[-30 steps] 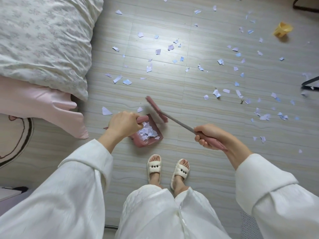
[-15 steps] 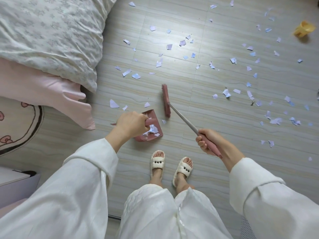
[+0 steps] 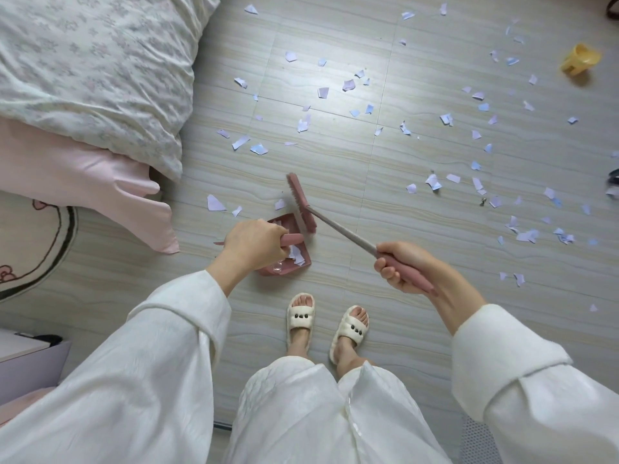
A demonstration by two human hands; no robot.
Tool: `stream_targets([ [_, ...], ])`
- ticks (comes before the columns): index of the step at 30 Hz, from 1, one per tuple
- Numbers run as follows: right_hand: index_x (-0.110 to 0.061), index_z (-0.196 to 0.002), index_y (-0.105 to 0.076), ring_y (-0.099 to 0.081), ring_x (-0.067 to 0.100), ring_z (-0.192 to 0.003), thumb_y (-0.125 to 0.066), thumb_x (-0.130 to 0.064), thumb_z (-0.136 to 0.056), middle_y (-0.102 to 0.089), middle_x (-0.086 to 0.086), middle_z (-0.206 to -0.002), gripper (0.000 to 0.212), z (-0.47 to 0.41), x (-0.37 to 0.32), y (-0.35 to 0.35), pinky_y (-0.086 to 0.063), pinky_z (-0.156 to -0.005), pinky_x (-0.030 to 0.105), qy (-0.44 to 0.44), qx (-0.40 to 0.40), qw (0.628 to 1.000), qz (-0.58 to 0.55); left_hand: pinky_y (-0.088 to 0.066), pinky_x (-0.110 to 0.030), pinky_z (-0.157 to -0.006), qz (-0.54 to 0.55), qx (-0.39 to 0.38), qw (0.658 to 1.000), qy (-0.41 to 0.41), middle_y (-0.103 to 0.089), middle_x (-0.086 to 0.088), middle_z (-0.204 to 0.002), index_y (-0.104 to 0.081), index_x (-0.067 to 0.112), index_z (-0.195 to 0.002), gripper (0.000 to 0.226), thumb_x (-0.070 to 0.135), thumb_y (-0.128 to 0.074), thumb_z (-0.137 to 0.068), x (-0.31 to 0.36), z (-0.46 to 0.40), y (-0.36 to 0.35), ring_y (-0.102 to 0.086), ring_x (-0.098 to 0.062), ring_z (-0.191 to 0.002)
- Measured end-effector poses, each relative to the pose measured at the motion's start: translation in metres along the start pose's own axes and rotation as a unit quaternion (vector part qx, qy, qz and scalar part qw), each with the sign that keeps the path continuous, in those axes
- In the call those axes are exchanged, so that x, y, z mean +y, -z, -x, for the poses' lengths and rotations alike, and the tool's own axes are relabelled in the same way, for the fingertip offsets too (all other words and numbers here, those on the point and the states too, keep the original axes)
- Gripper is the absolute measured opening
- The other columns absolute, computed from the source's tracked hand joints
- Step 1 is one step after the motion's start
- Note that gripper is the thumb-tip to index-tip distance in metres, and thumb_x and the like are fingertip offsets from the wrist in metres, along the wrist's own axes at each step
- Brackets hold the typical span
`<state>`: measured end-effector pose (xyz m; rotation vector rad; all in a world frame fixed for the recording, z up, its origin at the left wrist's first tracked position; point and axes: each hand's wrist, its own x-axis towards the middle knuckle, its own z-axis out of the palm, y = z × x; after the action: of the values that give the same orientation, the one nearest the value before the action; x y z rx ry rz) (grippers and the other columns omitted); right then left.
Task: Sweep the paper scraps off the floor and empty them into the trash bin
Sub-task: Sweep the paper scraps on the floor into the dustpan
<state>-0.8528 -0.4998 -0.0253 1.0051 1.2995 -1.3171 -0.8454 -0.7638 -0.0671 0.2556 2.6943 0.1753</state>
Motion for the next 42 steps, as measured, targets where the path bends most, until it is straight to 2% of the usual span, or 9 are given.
stream_targets([
  [6,-0.009,-0.082,-0.041,-0.037,0.006,-0.023,-0.035,-0.013,-0.099,-0.043,0.003,-0.06,0.018,-0.01,0.016,-0.02,-0.029,-0.028,0.009,0.015,0.049,0.997,0.049,-0.034,-0.027,-0.057,-0.013,0.015,1.0,0.007,-0.058,-0.001,-0.066,-0.066,0.026,-0.078,0.02,0.043,-0.054,-0.081,-0.012,0.002,0.0,-0.058,-0.027,-0.07],
  [11,-0.012,-0.081,-0.041,-0.037,0.003,-0.025,-0.034,-0.021,-0.101,-0.044,-0.004,-0.046,0.023,-0.008,0.012,-0.028,-0.029,-0.024,0.011,-0.014,-0.02,1.0,0.002,-0.034,-0.027,-0.057,-0.007,0.016,1.0,0.014,-0.065,-0.003,-0.073,-0.067,0.027,-0.081,0.022,0.043,-0.052,-0.082,-0.014,0.004,0.002,-0.06,-0.028,-0.072],
  [14,-0.013,-0.08,-0.041,-0.037,0.003,-0.025,-0.034,-0.023,-0.101,-0.044,-0.004,-0.045,0.024,-0.002,0.001,-0.027,-0.028,-0.024,0.011,-0.013,-0.024,1.0,0.014,-0.034,-0.027,-0.055,0.01,0.021,0.999,0.035,-0.06,-0.002,-0.064,-0.062,0.021,-0.073,0.02,0.039,-0.057,-0.079,-0.024,0.014,0.005,-0.055,-0.029,-0.065],
  [22,-0.006,-0.079,-0.042,-0.038,0.007,-0.021,-0.035,-0.007,-0.096,-0.043,0.007,-0.061,0.019,-0.011,-0.023,-0.069,-0.03,-0.027,0.009,0.062,0.062,0.988,0.127,-0.037,-0.03,-0.061,0.111,0.047,0.976,0.18,-0.067,-0.007,-0.075,-0.055,0.022,-0.066,0.021,0.039,-0.059,-0.078,-0.058,0.059,-0.003,-0.061,-0.032,-0.078],
  [28,-0.008,-0.079,-0.042,-0.041,0.009,-0.022,-0.032,-0.003,-0.095,-0.042,0.01,-0.061,0.019,-0.036,-0.04,-0.144,-0.033,-0.029,0.011,0.118,0.081,0.978,0.151,-0.039,-0.03,-0.062,0.18,0.092,0.925,0.32,-0.067,-0.009,-0.077,-0.063,0.024,-0.073,0.021,0.042,-0.054,-0.077,-0.109,0.097,-0.011,-0.06,-0.034,-0.078],
  [34,-0.005,-0.107,-0.038,-0.042,0.009,-0.022,-0.028,0.0,-0.092,-0.041,0.011,-0.066,0.019,-0.062,-0.045,-0.22,-0.035,-0.03,0.011,0.1,0.053,0.98,0.165,-0.04,-0.031,-0.063,0.219,0.102,0.881,0.407,-0.067,-0.014,-0.084,-0.067,0.024,-0.084,0.024,0.043,-0.053,-0.08,-0.156,0.113,-0.012,-0.059,-0.035,-0.079],
  [36,-0.004,-0.105,-0.04,-0.043,0.008,-0.023,-0.027,0.001,-0.091,-0.042,0.01,-0.067,0.02,-0.065,-0.052,-0.242,-0.035,-0.031,0.012,0.108,0.046,0.972,0.202,-0.042,-0.032,-0.064,0.227,0.101,0.873,0.419,-0.066,-0.014,-0.086,-0.067,0.025,-0.088,0.025,0.043,-0.053,-0.079,-0.169,0.112,-0.01,-0.058,-0.034,-0.081],
  [39,-0.006,-0.087,-0.041,-0.044,0.009,-0.024,-0.027,0.001,-0.093,-0.041,0.009,-0.068,0.017,-0.068,-0.064,-0.268,-0.034,-0.03,0.011,0.121,0.039,0.943,0.308,-0.044,-0.032,-0.064,0.242,0.11,0.862,0.432,-0.066,-0.014,-0.084,-0.067,0.024,-0.085,0.025,0.044,-0.053,-0.079,-0.19,0.108,-0.007,-0.058,-0.035,-0.081],
  [42,-0.004,-0.084,-0.043,-0.047,0.015,-0.046,-0.031,-0.001,-0.095,-0.045,0.01,-0.068,0.017,-0.068,-0.076,-0.285,-0.037,-0.031,0.012,0.127,0.037,0.898,0.419,-0.045,-0.032,-0.064,0.26,0.109,0.858,0.43,-0.064,-0.012,-0.078,-0.057,0.026,-0.068,0.023,0.046,-0.054,-0.079,-0.21,0.103,-0.004,-0.057,-0.034,-0.076],
])
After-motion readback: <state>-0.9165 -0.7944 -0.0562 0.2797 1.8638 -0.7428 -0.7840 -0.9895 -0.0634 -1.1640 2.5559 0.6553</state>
